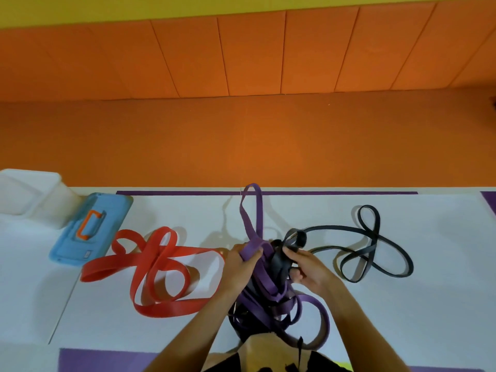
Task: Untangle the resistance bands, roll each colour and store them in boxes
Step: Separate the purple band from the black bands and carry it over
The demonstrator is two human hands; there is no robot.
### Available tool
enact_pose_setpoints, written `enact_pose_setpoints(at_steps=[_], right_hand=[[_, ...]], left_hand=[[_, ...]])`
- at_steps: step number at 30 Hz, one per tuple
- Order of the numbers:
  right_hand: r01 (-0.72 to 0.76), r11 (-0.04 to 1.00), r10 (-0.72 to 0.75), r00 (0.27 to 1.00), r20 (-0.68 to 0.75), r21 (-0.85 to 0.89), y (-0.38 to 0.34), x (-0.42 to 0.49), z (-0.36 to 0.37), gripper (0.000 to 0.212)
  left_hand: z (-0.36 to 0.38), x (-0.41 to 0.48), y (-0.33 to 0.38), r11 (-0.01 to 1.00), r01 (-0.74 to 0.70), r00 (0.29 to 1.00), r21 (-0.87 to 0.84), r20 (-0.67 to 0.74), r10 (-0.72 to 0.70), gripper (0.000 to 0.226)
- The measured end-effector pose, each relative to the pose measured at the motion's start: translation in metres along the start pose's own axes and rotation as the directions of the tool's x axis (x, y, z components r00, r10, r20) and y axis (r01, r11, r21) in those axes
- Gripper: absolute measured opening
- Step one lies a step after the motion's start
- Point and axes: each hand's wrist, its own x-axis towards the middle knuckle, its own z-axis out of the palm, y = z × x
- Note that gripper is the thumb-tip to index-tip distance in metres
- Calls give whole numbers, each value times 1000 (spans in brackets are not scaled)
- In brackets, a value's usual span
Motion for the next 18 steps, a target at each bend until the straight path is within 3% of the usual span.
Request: enact_pose_setpoints(at_steps=[5,7,10,13,18], right_hand=[[198,951,-236,961,-142,-238,-11,-8,3,27],[288,899,-345,929,-130,-329,-18,-13,4,33],[405,824,-456,889,-38,-395,-23,-20,10,33],[446,834,-460,887,37,-324,-23,-26,12,32],[467,811,-462,881,104,-352,-19,-20,1,25]], left_hand=[[-17,5,2,998,-46,980,-51,-197,35,14],[-23,8,5,996,-78,982,-37,-176,71,20],[-26,13,9,999,-43,993,-5,-108,42,12],[-29,19,14,998,45,990,-36,-131,-49,6],[-36,27,25,936,254,948,-244,-126,-291,8]])
